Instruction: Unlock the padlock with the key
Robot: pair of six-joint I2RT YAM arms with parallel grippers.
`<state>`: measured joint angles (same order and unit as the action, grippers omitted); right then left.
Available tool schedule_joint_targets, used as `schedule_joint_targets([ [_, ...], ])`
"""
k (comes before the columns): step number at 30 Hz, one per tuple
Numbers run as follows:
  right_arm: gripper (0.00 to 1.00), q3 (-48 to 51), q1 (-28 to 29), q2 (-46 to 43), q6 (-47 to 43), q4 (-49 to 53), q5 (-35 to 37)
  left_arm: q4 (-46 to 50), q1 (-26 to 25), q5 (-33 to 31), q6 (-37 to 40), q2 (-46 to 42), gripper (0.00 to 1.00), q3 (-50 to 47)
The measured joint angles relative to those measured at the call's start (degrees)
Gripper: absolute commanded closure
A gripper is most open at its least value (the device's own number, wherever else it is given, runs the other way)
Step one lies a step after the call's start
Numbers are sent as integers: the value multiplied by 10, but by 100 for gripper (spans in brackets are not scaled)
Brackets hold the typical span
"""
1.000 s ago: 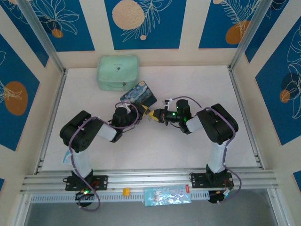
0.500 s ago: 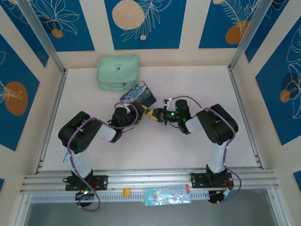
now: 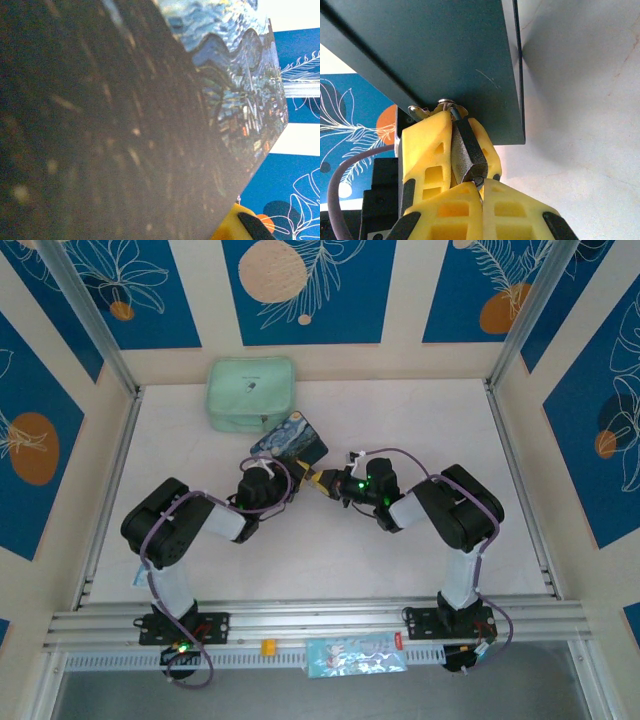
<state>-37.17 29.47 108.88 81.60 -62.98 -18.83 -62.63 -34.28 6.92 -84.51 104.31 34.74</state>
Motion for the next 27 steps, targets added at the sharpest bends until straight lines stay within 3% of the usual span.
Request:
schedule_joint_targets([
  [17, 100, -20, 12, -18, -11, 57, 37, -12, 0, -22, -5, 1, 100, 0],
  [27, 100, -35, 0, -14, -11, 71, 8, -13, 0, -26, -5, 1, 100, 0],
])
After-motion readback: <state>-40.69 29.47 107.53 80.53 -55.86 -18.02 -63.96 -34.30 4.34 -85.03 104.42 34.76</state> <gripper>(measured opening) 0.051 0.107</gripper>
